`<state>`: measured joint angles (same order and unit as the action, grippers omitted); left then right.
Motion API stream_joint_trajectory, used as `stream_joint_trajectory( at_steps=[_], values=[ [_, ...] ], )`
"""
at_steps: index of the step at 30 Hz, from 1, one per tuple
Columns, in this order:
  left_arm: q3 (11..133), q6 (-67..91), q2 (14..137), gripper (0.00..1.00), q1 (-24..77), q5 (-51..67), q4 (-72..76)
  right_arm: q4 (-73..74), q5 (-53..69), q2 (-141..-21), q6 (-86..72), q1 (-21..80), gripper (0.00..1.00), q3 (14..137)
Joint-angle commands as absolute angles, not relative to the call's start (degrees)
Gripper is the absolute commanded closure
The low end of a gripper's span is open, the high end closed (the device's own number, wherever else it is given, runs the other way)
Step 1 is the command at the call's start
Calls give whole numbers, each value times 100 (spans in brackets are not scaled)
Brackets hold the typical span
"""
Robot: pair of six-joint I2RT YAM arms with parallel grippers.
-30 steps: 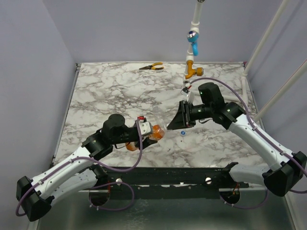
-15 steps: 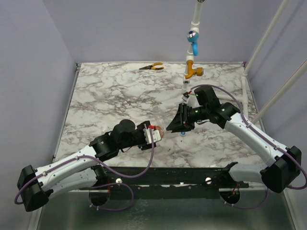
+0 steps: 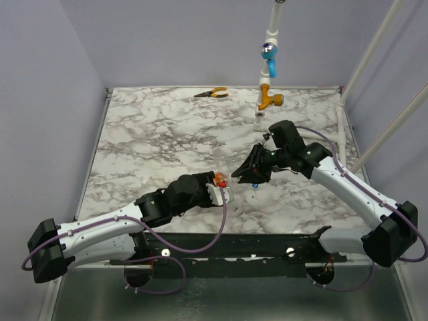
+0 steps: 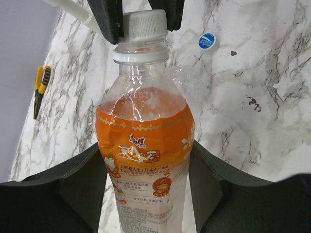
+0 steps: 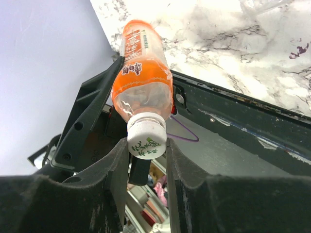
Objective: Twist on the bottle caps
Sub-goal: Screw the bottle cap onto the plastic bottle.
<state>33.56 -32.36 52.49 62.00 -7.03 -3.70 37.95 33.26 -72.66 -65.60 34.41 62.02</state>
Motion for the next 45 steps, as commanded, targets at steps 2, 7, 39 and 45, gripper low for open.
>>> stream_joint_trajectory(
  at_steps=[2,7,39,45],
  values=[
    [3473,-3524,5262,55,6455,-589,1167,3983,2809,-7496,-7096,3551,81,6136],
    [3465,-3540,5297,55,6504,-675,1248,4009,2694,-7556,-7178,3551,82,6363],
    [2931,-2476,5183,62,6510,-691,3054,4463,2905,-7835,-5951,3542,83,7634],
    [2673,-2535,5568,63,6513,-684,4274,4937,2836,-8038,-5694,3542,83,8076]
  ],
)
